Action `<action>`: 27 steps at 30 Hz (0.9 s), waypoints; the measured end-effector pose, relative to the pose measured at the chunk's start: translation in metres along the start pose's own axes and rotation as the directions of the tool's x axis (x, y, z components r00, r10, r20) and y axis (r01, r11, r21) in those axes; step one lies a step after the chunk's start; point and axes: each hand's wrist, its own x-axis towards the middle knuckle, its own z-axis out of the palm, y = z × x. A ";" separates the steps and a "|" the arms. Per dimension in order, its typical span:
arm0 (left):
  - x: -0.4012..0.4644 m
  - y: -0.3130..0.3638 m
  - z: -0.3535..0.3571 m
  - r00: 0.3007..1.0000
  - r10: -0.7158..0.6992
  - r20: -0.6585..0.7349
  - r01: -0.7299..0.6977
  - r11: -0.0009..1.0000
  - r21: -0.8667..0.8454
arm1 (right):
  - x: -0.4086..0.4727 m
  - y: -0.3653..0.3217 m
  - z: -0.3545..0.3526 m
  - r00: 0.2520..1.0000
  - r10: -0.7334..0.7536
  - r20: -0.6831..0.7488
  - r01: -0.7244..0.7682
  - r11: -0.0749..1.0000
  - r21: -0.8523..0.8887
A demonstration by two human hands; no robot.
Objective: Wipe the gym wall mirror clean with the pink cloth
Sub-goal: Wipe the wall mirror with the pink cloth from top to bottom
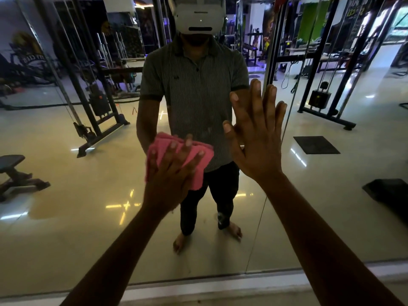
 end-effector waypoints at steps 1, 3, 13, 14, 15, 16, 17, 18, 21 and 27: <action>0.006 -0.005 -0.005 0.998 -0.054 -0.026 0.054 0.999 -0.007 | 0.000 0.002 -0.001 1.000 -0.002 0.005 0.002 1.000 0.001; 0.042 -0.005 -0.016 0.945 -0.304 -0.120 0.298 0.952 -0.061 | 0.001 0.004 -0.002 1.000 -0.004 0.013 0.004 1.000 -0.004; 0.039 -0.011 -0.020 0.964 -0.249 -0.088 0.243 0.967 -0.074 | -0.001 0.010 -0.006 0.999 -0.028 0.043 0.028 0.999 -0.015; 0.059 -0.011 -0.025 0.919 -0.366 -0.145 0.356 0.930 -0.088 | -0.001 0.009 -0.005 0.999 -0.027 0.044 0.028 0.999 -0.018; 0.077 -0.005 -0.028 0.892 -0.420 -0.166 0.408 0.907 -0.103 | -0.001 0.009 -0.005 0.999 -0.026 0.041 0.027 0.999 -0.017; 0.087 0.004 -0.028 0.903 -0.399 -0.161 0.386 0.916 -0.108 | -0.001 0.008 -0.005 0.999 -0.026 0.039 0.026 1.000 -0.015; 0.087 0.014 -0.024 0.936 -0.323 -0.137 0.310 0.945 -0.109 | -0.001 0.008 -0.005 0.999 -0.025 0.038 0.026 1.000 -0.012; 0.076 0.020 -0.017 0.972 -0.214 -0.096 0.205 0.974 -0.102 | -0.001 0.008 -0.006 0.999 -0.026 0.040 0.026 1.000 -0.009; 0.034 -0.001 -0.017 1.000 -0.021 -0.013 0.021 1.000 -0.003 | -0.002 0.011 -0.007 0.998 -0.036 0.053 0.036 0.999 -0.005; 0.108 0.004 -0.034 0.937 -0.322 -0.138 0.320 0.947 -0.034 | -0.002 0.007 -0.006 0.999 -0.024 0.036 0.024 1.000 -0.005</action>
